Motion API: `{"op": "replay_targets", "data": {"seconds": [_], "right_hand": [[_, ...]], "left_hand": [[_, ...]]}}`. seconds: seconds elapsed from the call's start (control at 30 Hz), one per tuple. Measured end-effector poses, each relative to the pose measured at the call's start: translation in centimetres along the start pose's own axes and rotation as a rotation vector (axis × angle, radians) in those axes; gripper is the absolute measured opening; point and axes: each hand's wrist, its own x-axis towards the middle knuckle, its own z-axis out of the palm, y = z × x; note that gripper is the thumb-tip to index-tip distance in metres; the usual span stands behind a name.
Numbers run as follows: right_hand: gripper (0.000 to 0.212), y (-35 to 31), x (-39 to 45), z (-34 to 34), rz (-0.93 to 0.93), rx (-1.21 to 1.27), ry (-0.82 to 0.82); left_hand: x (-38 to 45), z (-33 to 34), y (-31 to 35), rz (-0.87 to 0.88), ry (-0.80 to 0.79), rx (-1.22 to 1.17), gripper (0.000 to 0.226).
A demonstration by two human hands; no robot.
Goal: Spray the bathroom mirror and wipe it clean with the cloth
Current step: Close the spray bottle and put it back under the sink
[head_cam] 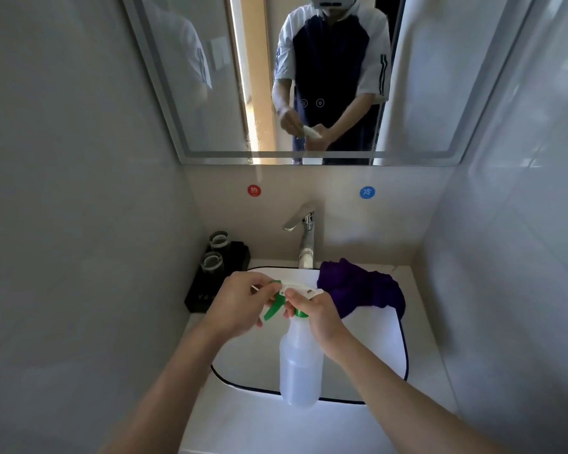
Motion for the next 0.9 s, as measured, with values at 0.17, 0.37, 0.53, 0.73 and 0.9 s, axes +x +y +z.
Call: {"op": "replay_targets", "data": {"seconds": [0.17, 0.37, 0.53, 0.73, 0.9], "right_hand": [[0.031, 0.1, 0.0, -0.2, -0.014, -0.029, 0.007], [0.037, 0.6, -0.3, -0.3, -0.023, -0.062, 0.027], [0.041, 0.4, -0.5, 0.0, -0.054, -0.038, 0.049], [0.038, -0.1, -1.2, 0.4, -0.05, -0.047, 0.171], [0.016, -1.1, -2.6, 0.5, 0.012, -0.061, 0.26]], "left_hand": [[0.2, 0.2, 0.4, 0.104, 0.094, 0.059, 0.025], [-0.5, 1.6, -1.0, 0.329, 0.225, 0.122, 0.021], [-0.5, 1.9, -1.7, 0.449, 0.269, 0.207, 0.019], [0.1, 2.0, -2.0, 0.246, 0.131, -0.037, 0.019], [-0.1, 2.5, -2.3, 0.047, 0.034, -0.318, 0.013]]}}
